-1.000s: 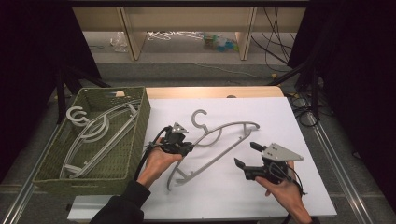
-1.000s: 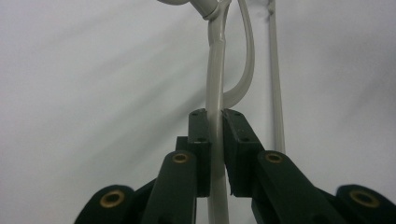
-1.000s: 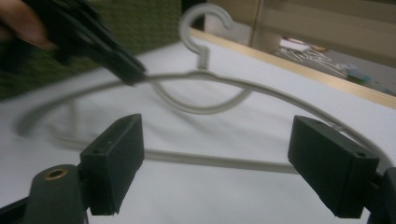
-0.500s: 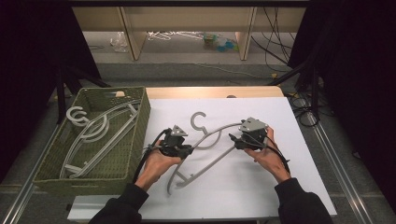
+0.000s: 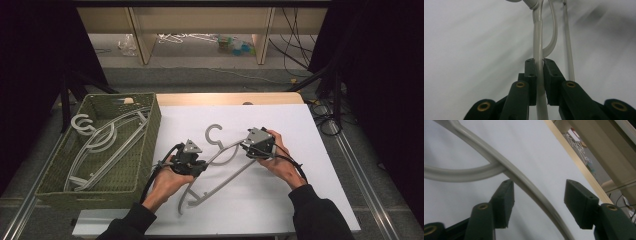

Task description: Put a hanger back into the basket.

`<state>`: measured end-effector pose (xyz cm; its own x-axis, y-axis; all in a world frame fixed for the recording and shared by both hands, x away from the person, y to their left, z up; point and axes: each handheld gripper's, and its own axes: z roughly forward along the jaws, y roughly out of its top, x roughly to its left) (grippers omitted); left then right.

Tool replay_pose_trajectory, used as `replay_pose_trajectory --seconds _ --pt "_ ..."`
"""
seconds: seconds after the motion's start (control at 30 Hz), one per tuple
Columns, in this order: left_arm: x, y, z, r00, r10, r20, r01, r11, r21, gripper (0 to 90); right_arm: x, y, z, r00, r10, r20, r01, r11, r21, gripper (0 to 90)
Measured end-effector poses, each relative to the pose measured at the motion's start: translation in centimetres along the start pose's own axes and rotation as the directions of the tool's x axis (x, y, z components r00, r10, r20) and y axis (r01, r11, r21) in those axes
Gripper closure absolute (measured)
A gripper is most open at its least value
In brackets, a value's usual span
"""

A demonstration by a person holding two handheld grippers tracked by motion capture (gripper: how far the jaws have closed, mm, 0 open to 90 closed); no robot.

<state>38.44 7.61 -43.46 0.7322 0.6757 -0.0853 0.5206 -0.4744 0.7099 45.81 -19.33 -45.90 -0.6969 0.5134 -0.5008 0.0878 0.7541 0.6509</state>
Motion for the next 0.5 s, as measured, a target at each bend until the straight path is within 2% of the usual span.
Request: replay_pose_trajectory --seconds 0.07,0.1,0.27,0.37,0.4,0.43,0.5 --pt "-0.07 -0.02 0.00 1.0000 -0.003 -0.005 0.003 1.0000 -0.003 81.4 0.13 0.07 0.00 1.0000 -0.007 -0.005 0.007 1.000 -0.003 45.7" --pt "-0.07 0.00 -0.05 1.0000 -0.002 -0.001 0.002 1.0000 -0.002 81.4 0.23 0.09 -0.11 0.9996 -0.026 -0.014 0.026 1.000 -0.006 51.2" --pt "-0.06 -0.01 -0.02 0.9999 -0.009 0.008 0.009 1.0000 0.002 81.3 0.31 0.06 -0.30 0.9961 -0.078 -0.042 0.078 0.997 -0.009 62.9" --pt "-0.05 -0.01 0.02 0.9999 -0.010 0.007 0.010 0.9999 0.006 81.2 0.43 0.08 -0.34 0.9938 -0.101 -0.046 0.101 0.995 -0.006 64.4" --pt "0.04 0.00 0.01 0.9999 -0.002 0.014 0.002 1.0000 0.009 81.2 0.45 0.05 -0.37 0.9926 -0.111 -0.048 0.111 0.994 -0.008 64.9" --pt "0.09 -0.01 0.03 0.9998 -0.008 0.016 0.008 0.9999 0.014 81.2 0.41 -0.07 -0.47 0.9903 -0.129 -0.052 0.129 0.992 -0.010 65.6" --pt "0.21 0.03 0.13 0.9992 -0.016 0.036 0.016 0.9997 0.021 80.7 0.30 -0.23 -0.60 0.9883 -0.135 -0.071 0.134 0.991 -0.017 66.2"
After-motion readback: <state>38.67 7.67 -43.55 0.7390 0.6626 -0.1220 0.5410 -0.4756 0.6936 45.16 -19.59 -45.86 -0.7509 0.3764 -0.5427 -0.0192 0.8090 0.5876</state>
